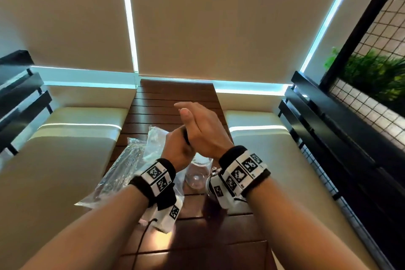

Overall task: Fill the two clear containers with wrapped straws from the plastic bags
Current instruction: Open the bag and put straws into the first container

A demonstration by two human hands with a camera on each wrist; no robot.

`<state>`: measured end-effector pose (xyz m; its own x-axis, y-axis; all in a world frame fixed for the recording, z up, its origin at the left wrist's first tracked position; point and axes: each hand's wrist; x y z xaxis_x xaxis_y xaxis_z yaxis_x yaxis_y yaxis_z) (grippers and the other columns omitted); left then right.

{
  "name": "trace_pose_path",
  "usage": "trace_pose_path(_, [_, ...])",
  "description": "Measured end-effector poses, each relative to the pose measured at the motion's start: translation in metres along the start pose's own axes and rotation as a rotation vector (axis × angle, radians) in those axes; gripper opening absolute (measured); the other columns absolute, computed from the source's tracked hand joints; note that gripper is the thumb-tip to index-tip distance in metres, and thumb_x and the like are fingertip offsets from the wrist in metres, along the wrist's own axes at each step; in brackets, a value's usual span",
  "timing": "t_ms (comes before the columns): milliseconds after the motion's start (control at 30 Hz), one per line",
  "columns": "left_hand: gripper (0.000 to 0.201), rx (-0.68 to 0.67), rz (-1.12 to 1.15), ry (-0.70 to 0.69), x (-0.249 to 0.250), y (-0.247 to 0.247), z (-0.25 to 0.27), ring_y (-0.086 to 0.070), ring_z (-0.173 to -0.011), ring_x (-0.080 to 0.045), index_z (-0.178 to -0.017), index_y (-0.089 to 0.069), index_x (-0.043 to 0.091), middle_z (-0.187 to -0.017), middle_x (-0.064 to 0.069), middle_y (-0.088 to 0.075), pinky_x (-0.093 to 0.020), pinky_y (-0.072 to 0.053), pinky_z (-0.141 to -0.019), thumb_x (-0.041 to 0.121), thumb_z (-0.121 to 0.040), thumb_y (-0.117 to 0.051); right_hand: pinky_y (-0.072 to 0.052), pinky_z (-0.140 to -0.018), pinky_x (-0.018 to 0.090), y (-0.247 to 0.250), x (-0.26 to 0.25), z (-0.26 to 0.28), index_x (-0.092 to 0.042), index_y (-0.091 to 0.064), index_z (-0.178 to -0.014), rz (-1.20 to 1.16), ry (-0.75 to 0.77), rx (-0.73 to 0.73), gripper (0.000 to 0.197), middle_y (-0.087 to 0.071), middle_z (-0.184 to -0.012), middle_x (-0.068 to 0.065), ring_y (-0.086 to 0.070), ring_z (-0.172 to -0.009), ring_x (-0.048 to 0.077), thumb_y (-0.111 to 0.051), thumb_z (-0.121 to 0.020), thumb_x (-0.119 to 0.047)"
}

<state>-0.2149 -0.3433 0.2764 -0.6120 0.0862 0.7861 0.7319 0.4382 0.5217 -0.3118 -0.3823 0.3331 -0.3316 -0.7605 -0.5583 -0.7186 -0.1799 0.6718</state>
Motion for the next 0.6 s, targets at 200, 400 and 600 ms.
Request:
trace_pose_path(200, [0.02,-0.043,0.046,-0.078,0.006,-0.019,-0.002,-0.061,-0.067,-0.015,-0.081,-0.054,0.026,-0.074,0.002,-0.062,-0.037,-0.056,-0.063,0.008,-0.085,-0.061,-0.055,-0.07,0.036,0.005,0.018,0.011,-0.027,-0.059,-0.106,0.304,0.013,0.022,0.035,-0.063,-0.094,-0.011,-0.06,-0.08,0.009,-0.05,-0.09,-0.057])
trace_pose_path(400, [0.016,-0.092,0.149,-0.015,0.028,-0.043,0.0,-0.059,-0.061,-0.016,-0.07,-0.054,0.029,-0.067,0.004,-0.062,-0.039,-0.054,-0.055,0.018,-0.079,-0.063,-0.038,-0.053,0.025,0.029,0.031,0.023,-0.022,-0.051,-0.076,0.449,0.04,0.153,0.025,-0.055,-0.067,-0.007,-0.051,-0.057,0.014,-0.062,-0.086,-0.042])
trace_pose_path(600, [0.016,-0.156,0.311,0.091,0.013,-0.067,0.008,-0.066,-0.068,-0.015,-0.074,-0.065,0.027,-0.069,0.006,-0.068,-0.039,-0.057,-0.07,0.036,-0.071,-0.078,-0.044,-0.064,0.023,0.045,0.065,0.057,-0.029,-0.056,-0.093,0.17,-0.176,0.072,0.043,-0.062,-0.087,-0.013,-0.058,-0.077,0.003,-0.037,-0.091,-0.067])
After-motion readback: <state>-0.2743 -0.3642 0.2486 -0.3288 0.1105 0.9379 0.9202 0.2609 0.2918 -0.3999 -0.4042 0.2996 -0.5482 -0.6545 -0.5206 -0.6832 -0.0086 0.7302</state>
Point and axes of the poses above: each hand's wrist, its own z-axis away from the middle knuckle, its own y-axis out of the back of the hand, x = y × z
